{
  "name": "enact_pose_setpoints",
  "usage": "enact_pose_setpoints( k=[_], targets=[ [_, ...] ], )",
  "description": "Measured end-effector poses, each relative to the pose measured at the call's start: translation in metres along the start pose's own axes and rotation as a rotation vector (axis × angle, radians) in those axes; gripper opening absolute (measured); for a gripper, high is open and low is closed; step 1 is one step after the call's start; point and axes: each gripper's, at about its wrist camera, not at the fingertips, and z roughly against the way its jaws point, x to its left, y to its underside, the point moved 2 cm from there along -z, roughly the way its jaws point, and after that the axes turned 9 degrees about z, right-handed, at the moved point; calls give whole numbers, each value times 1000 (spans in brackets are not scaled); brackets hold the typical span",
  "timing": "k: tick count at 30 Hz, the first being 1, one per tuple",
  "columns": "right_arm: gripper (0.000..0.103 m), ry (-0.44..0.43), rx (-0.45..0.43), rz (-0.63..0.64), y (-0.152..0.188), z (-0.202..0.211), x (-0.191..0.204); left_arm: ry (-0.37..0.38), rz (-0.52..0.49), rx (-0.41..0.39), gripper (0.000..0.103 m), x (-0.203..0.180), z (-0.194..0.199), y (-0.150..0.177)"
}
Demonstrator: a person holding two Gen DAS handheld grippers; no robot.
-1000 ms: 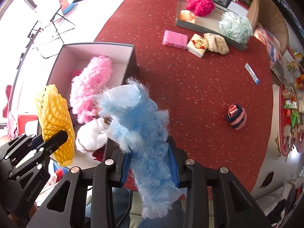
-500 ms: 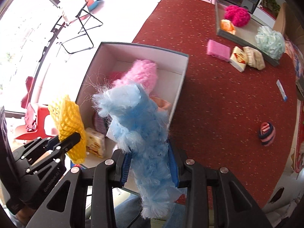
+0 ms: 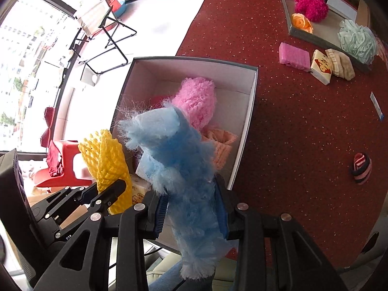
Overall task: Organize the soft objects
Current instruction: 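Lower the yellow net into the box with the left tool while the right tool lowers the blue item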
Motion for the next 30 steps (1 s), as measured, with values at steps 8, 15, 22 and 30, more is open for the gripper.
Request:
enact_pose_setpoints(
  k=[8,15,22,30],
  targets=[
    [39,-23,3,-62,0,-1,-15,-35,-24,18,17,-3,-7,-4],
    [39,-13,5,-49,-10,-2,-15,-50,-10,26,17,-3,-11,-11],
    [39,-6,-2,-16,-29,-4,-7,-35,15,17,17,1,-9,-21],
    [39,-13,-24,-4,-38,0,-4,30,45,5,17,15,3,-24]
  ],
)
